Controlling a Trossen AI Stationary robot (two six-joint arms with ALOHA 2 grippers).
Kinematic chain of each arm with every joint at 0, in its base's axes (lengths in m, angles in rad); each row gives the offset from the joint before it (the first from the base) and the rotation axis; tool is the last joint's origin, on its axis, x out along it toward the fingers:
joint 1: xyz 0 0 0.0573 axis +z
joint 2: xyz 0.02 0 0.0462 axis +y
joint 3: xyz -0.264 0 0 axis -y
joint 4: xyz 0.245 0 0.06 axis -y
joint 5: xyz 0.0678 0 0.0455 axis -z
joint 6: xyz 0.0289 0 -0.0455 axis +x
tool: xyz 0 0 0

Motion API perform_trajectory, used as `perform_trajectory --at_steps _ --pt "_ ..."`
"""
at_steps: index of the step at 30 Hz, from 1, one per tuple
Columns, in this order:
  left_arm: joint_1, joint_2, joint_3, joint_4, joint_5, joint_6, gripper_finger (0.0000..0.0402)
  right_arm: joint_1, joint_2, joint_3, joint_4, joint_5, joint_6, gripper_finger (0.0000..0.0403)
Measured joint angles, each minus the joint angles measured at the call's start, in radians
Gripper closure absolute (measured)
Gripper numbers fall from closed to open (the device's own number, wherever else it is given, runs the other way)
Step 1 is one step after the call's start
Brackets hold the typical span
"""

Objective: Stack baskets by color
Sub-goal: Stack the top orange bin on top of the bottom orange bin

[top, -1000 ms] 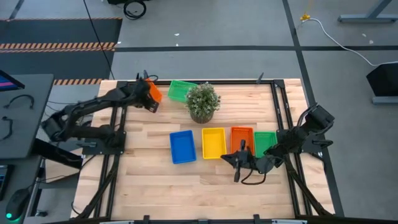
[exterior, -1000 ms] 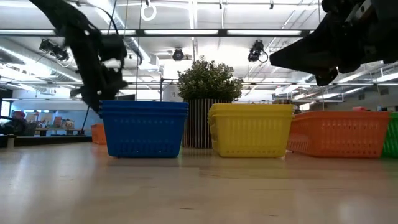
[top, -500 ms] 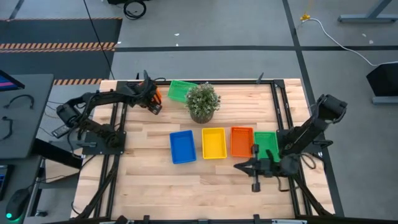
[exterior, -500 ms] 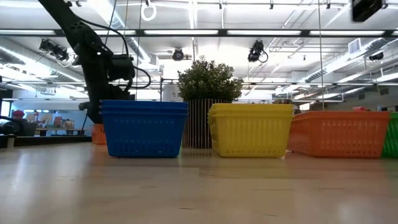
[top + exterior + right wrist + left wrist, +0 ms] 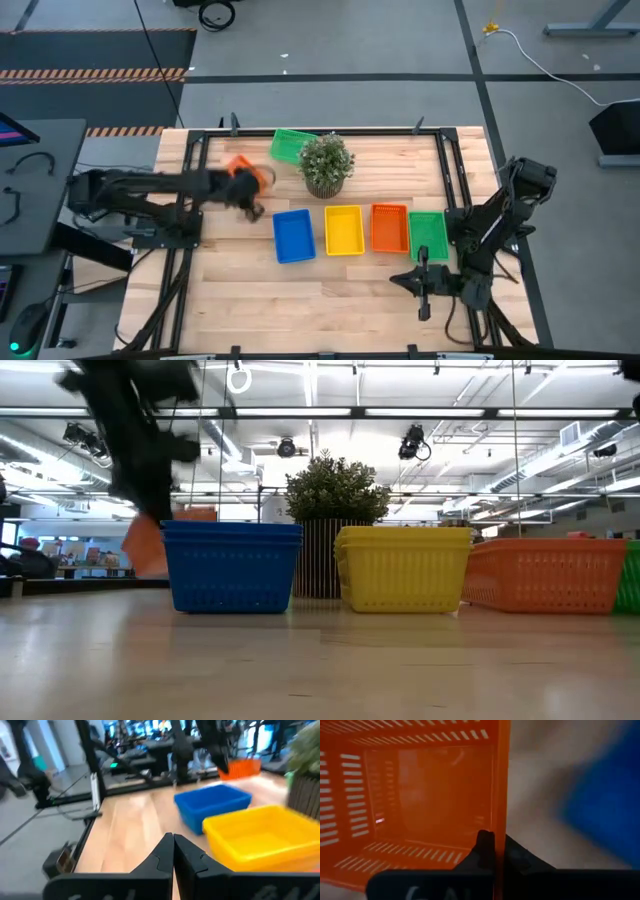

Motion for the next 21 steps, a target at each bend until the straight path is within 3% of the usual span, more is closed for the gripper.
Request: perform_trajectory --at_steps 3,5,8,10,14,21 --pt "-0.290 -0.065 0.066 0.049 -0.048 -0.136 0.0395 0.013 0.035 -0.001 0.037 -0.027 0.000 0.0394" --pt "-0.481 -0.072 0.129 0.140 -0.127 -0.118 0.0395 0.039 0.036 -0.001 0.082 -0.033 -0.059 0.0394" --pt "-0.718 -0.047 0.212 0.332 -0.374 -0.007 0.0396 0.099 0.016 -0.001 0.176 -0.028 -0.185 0.0394" --pt "-0.798 0.009 0.266 0.465 -0.498 0.095 0.0396 0.152 0.001 0.000 0.249 -0.026 -0.248 0.0394" --pt "-0.780 0.224 0.432 0.646 -0.473 0.335 0.0398 0.243 0.003 0.025 0.282 -0.027 -0.276 0.0394" --pt "-0.602 0.665 0.831 0.579 -0.226 0.527 0.0398 0.355 0.092 0.101 0.275 -0.013 -0.278 0.0394"
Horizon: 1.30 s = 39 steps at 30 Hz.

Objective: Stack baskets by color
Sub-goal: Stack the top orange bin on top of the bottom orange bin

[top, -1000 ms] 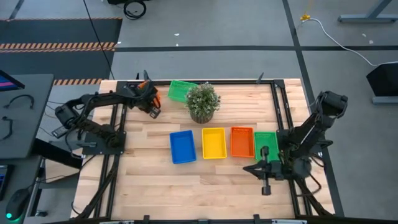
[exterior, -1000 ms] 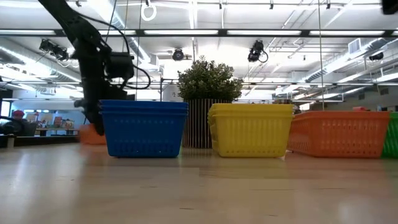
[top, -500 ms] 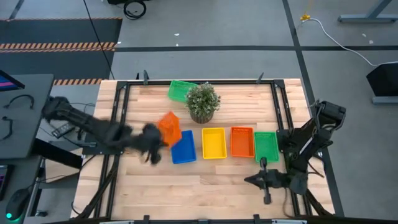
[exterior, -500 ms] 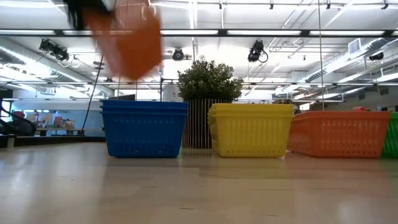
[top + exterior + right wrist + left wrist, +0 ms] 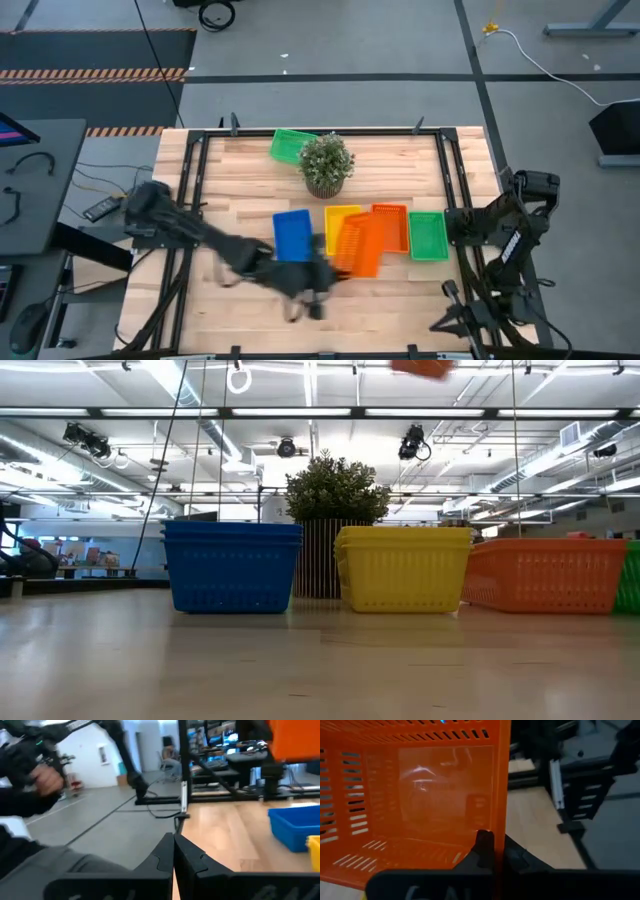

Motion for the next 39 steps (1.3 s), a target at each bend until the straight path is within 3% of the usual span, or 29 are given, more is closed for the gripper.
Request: perform_trajectory --at_steps 6,9,18,24,29,32,34,36,39 --pt "0.112 0.260 0.256 -0.134 0.075 0.079 0.0392 0.038 0.071 0.033 0.019 0.143 0.034 0.0394" --pt "0.154 0.340 0.320 -0.144 0.075 0.147 0.0393 0.025 0.062 0.015 0.030 0.145 0.142 0.0394" --pt "0.249 0.439 0.339 -0.121 0.081 0.206 0.0390 -0.021 0.056 -0.007 0.019 0.166 0.077 0.0394" --pt "0.292 0.456 0.339 -0.095 0.176 0.205 0.0392 -0.059 0.046 -0.008 0.019 0.166 0.056 0.0399" --pt "0.314 0.456 0.339 -0.058 0.207 0.205 0.0392 -0.097 -0.028 -0.010 0.009 0.105 -0.064 0.0400" --pt "0.324 0.456 0.339 -0.026 0.267 0.205 0.0393 -0.170 -0.090 -0.008 0.024 0.158 -0.133 0.0401" --pt "0.333 0.464 0.341 0.008 0.331 0.205 0.0393 -0.216 -0.128 -0.008 0.002 0.078 -0.150 0.0401" --pt "0.337 0.473 0.339 0.010 0.344 0.206 0.0393 -0.308 -0.169 -0.003 -0.066 -0.079 -0.127 0.0401" --pt "0.343 0.487 0.338 0.002 0.339 0.205 0.0393 -0.409 -0.216 -0.008 -0.150 -0.227 -0.069 0.0402"
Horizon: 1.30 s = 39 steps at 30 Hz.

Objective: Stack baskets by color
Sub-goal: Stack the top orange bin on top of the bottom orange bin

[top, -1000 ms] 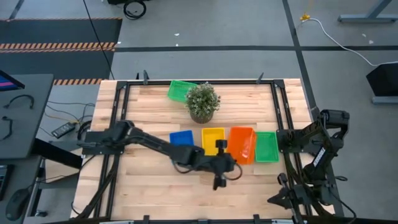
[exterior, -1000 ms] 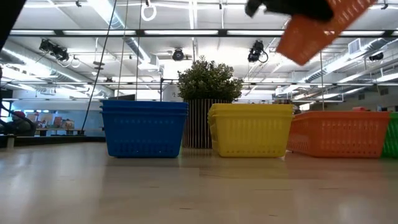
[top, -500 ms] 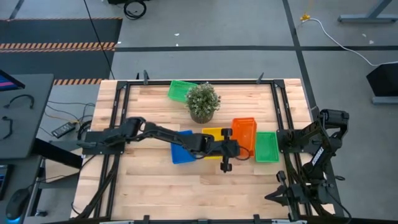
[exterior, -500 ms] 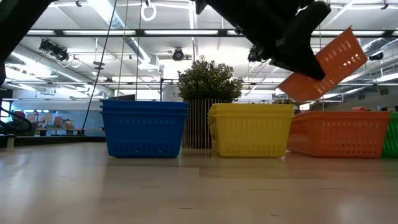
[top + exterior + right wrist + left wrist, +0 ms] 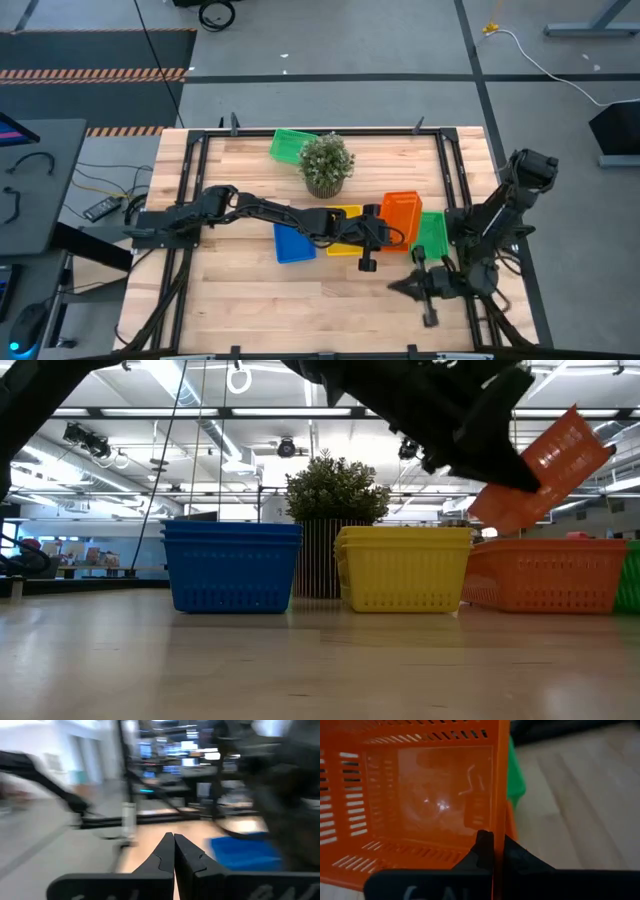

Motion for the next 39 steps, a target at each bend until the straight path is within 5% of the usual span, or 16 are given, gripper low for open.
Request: perform_trajectory --at_steps 8,39 --pt "-0.020 0.001 0.000 -0.116 -0.123 -0.026 0.0394 -0.034 -0.086 0.001 -0.057 -0.029 0.014 0.0402" --pt "-0.050 0.006 0.001 -0.151 -0.096 -0.079 0.0337 0.004 -0.128 0.001 -0.108 -0.022 0.050 0.0400"
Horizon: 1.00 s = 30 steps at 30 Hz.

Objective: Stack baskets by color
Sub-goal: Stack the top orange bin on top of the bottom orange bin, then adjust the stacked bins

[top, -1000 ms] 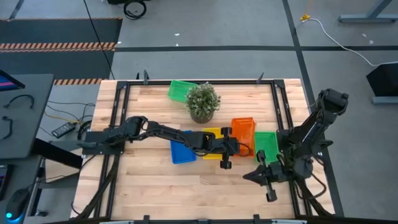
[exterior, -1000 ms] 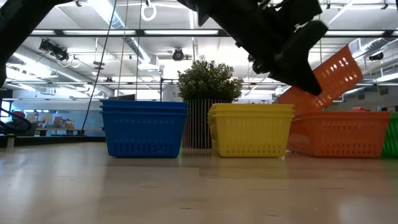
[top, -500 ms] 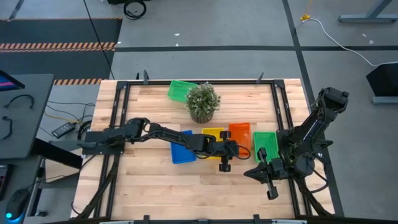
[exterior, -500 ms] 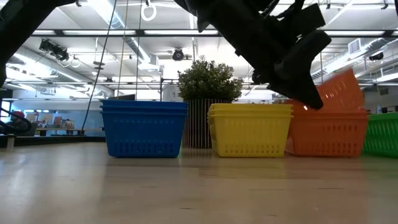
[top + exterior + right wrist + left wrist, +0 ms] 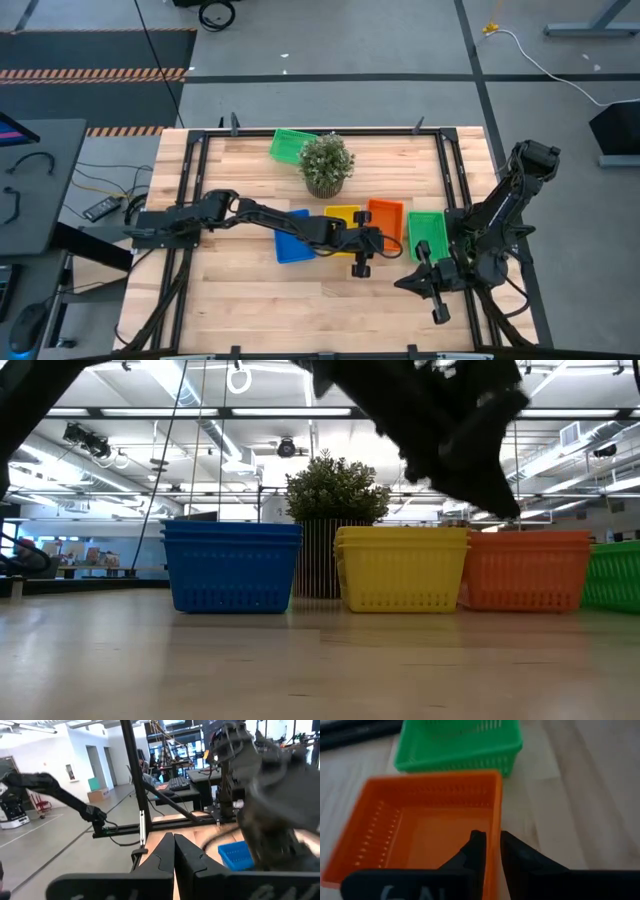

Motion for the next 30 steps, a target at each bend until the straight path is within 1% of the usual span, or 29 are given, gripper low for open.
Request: perform_trajectory --at_steps 3,6,10,14,15,17,20,22,25,27,30 --pt "-0.016 -0.041 0.000 -0.009 0.000 0.000 0.0337 0.004 0.003 0.000 -0.038 0.026 0.036 0.0400" --pt "-0.033 -0.088 0.000 -0.056 -0.002 -0.005 0.0337 0.004 0.005 0.000 -0.093 0.035 0.082 0.0399" --pt "-0.062 -0.156 0.000 -0.214 -0.010 -0.051 0.0338 0.004 0.005 0.000 -0.150 0.037 0.139 0.0399" --pt "-0.120 -0.211 0.000 -0.447 -0.064 -0.152 0.0344 -0.007 0.005 0.000 -0.231 0.032 0.240 0.0399" --pt "-0.143 -0.219 0.000 -0.516 -0.089 -0.181 0.0347 -0.020 0.007 0.000 -0.256 0.012 0.279 0.0400" --pt "-0.199 -0.225 0.000 -0.649 -0.165 -0.247 0.0354 -0.067 0.028 0.000 -0.281 -0.065 0.333 0.0399" --pt "-0.288 -0.225 -0.001 -0.843 -0.330 -0.408 0.0364 -0.165 0.091 0.000 -0.258 -0.203 0.366 0.0394" --pt "-0.341 -0.225 -0.001 -0.927 -0.410 -0.537 0.0371 -0.233 0.138 0.007 -0.265 -0.286 0.386 0.0389" --pt "-0.421 -0.224 -0.002 -1.001 -0.466 -0.701 0.0382 -0.314 0.172 0.049 -0.333 -0.361 0.389 0.0380" --pt "-0.475 -0.224 -0.002 -1.029 -0.499 -0.781 0.0388 -0.355 0.171 0.097 -0.442 -0.386 0.390 0.0376" --pt "-0.541 -0.224 -0.002 -1.090 -0.531 -0.880 0.0394 -0.417 0.158 0.185 -0.742 -0.397 0.474 0.0375"
